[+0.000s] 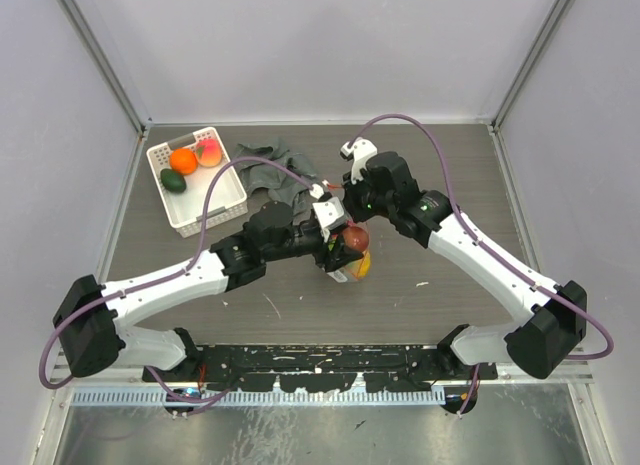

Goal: Place the food in the zip-top bag and seal the zipper
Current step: Place the fake fruit in the zipper food storage bag.

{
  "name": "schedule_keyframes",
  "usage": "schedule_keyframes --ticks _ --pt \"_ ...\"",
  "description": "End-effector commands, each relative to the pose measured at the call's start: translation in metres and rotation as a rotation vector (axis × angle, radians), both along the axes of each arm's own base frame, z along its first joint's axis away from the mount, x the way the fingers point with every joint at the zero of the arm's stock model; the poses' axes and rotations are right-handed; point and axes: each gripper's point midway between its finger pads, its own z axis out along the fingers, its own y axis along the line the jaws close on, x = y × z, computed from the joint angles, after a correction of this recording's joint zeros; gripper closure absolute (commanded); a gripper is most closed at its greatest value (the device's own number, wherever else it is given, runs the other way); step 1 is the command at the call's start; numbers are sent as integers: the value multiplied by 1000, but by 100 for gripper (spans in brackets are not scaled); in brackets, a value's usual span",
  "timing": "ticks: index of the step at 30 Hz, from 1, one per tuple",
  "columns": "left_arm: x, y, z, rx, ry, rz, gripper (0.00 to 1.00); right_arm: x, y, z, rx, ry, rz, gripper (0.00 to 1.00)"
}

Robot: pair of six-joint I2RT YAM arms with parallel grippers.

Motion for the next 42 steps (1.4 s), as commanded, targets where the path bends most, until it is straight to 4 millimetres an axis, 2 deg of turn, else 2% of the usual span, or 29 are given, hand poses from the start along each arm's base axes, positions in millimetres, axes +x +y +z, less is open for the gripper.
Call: schedule_keyframes --ticks 1,8,9,15,25,32,37,40,42 --pt "10 2 6 -13 -57 48 64 2 8 32 73 -68 13 100" --pt "28 15 -2 31 -72 167 59 2 7 31 69 -68 11 100" --pt "29 20 7 14 -85 188 58 2 7 31 70 -70 11 100" --pt "41 32 6 14 -55 300 39 2 7 32 71 -72 8 100" --pt "40 34 7 0 -15 316 19 2 6 33 77 -75 1 99" --pt "30 46 25 -36 56 345 15 4 6 32 79 -77 -5 99" --pt "23 68 34 -42 152 423 15 5 7 31 80 -79 -9 99" --pt "19 82 34 -31 217 485 16 6 7 30 82 -78 -12 99" --pt "20 94 27 -9 262 548 16 6 7 30 82 -77 -13 99"
